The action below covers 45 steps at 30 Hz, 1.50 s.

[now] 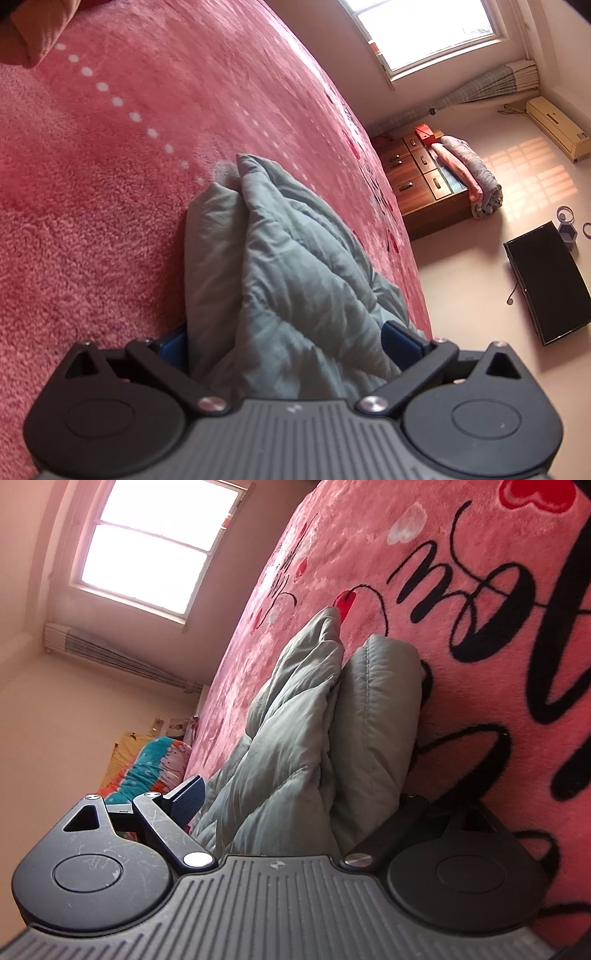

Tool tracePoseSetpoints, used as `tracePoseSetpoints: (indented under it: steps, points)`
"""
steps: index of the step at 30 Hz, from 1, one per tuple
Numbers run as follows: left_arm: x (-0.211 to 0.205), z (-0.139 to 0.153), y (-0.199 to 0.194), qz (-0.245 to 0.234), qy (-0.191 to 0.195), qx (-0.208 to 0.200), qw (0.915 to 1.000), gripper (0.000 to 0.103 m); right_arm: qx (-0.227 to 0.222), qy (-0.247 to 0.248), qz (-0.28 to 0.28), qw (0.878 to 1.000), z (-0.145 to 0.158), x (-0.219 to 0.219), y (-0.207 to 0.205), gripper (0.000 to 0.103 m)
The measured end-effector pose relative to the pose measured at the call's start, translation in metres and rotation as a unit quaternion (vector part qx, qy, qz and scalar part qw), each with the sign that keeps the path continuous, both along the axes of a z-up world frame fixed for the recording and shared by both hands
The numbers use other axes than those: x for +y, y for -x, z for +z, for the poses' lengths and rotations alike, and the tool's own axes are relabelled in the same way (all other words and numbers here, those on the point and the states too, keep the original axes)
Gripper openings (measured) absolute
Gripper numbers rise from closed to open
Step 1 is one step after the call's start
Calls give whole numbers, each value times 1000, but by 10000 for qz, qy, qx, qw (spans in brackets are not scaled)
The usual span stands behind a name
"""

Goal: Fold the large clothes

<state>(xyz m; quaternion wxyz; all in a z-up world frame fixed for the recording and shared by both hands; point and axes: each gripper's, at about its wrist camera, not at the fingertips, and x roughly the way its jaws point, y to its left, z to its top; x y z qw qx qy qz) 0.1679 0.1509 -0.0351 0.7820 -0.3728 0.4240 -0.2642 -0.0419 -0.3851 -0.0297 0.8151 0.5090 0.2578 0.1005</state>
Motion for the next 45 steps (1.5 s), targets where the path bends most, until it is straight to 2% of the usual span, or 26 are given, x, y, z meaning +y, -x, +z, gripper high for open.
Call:
tracePoseSetpoints:
  steps: [7,11,15,21,27,31,35,38,45]
  points:
    - [-14,1,-7,-29,21,-31,10000,101,-34,75,103,9999,5,5,-2,103]
    - [-22,3,-8,-42,-1,-105,9999,99,15,307,138,9994,6,9,-11,103]
    - [-28,2,-8,-56,-56,-120,9999,82,115,735,238,9969,11,16,-13,103]
    - [-35,-1,-6,-17,-47,-95,9999,59,196,1046,214,9941,15,22,-14,101]
    - [-43,5,0,33,-243,-295,9993,37,265,1484,178,9884,21,31,-14,84]
    - [-48,11,6,103,-444,-472,9978,29,302,1956,80,9802,26,41,-16,70]
    - [-57,22,12,191,-783,-685,9944,25,315,2496,-50,9678,33,53,-16,59]
    - [-63,31,14,310,-902,-700,9930,22,323,2944,-140,9550,39,68,-21,51]
    - [-81,59,9,452,-1137,-795,9893,18,188,3832,-353,9228,51,84,-14,41]
